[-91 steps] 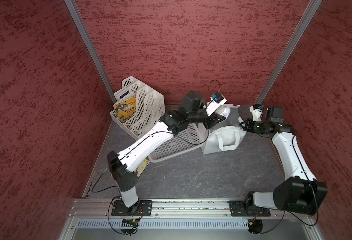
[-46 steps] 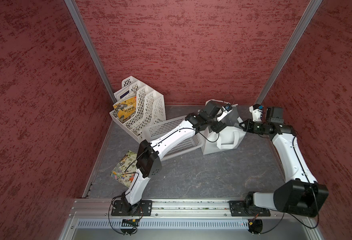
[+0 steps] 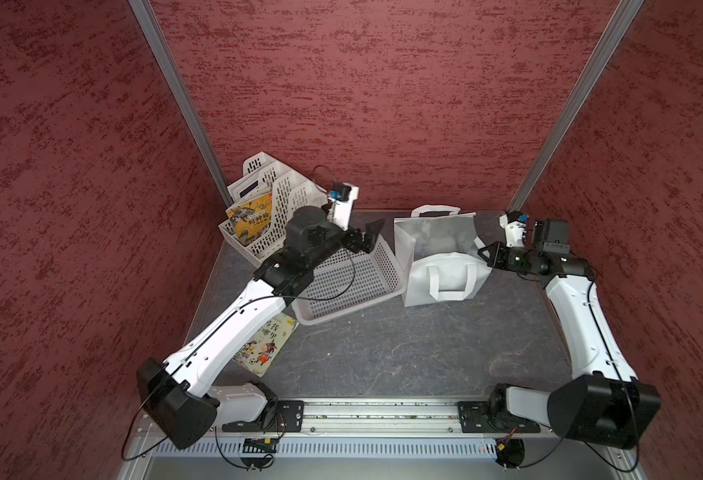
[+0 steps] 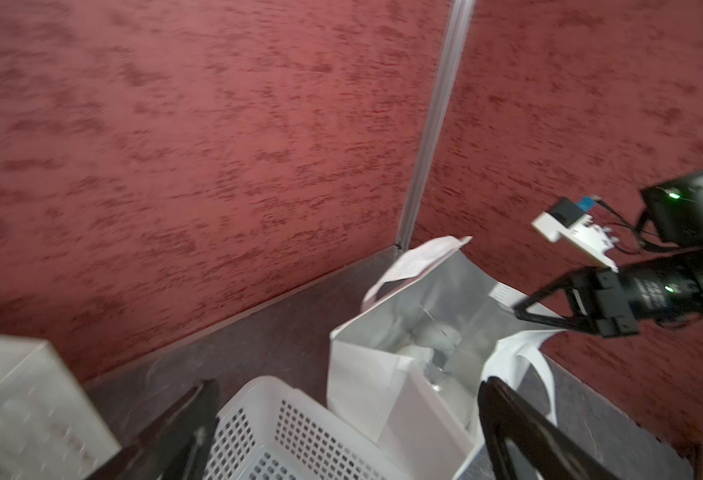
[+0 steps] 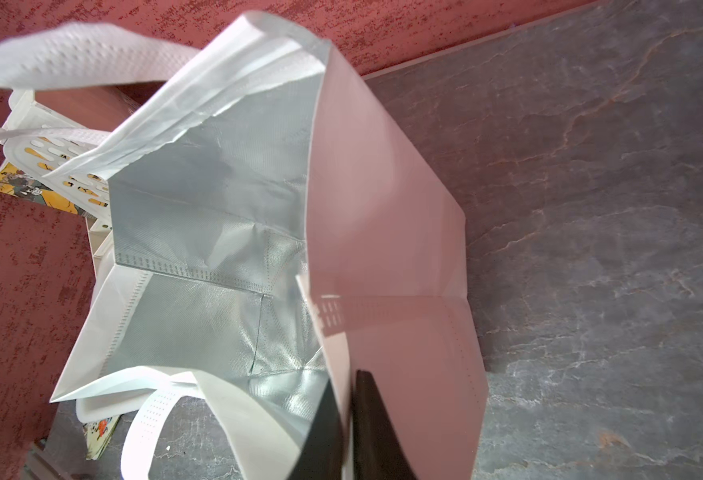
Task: Place the ice pack in the delivery bag
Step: Move the delivery bag at the center of the board.
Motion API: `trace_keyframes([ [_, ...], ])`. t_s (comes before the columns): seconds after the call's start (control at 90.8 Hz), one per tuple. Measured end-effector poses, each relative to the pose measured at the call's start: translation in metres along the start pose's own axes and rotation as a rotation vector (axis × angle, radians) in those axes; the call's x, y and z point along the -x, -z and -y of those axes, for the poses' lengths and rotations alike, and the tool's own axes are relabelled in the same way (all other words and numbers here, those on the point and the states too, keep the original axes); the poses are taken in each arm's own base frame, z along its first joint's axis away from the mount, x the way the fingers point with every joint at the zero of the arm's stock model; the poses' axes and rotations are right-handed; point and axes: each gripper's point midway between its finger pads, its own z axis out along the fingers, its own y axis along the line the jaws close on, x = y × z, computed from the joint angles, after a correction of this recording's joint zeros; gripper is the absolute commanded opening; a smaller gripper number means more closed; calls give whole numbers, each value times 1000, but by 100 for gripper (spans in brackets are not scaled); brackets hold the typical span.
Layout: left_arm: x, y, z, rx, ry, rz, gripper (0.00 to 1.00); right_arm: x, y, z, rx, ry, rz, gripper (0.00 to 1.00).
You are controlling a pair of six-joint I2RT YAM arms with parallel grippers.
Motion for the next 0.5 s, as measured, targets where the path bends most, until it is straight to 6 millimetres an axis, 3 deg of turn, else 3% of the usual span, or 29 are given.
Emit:
trace_keyframes([
  [0.033, -16, 1, -14, 17, 34, -15, 100, 1, 3, 0, -9, 6, 9, 32],
  [0.099, -50, -5, -23, 5, 63, -72, 100, 6, 11, 0, -42, 29, 41, 43],
  [0.176, -83, -16, -22, -39, 76, -151, 100, 15, 26, -2, -77, 56, 93, 51],
  [0.242, -99, -27, -18, -93, 77, -189, 99, 29, 39, -10, -81, 82, 147, 56],
  [0.342, -106, -48, -10, -178, 90, -223, 95, 55, 56, -27, -47, 126, 242, 65],
  [0.496, -91, -75, 9, -293, 97, -213, 95, 76, 67, -32, -47, 143, 320, 84],
])
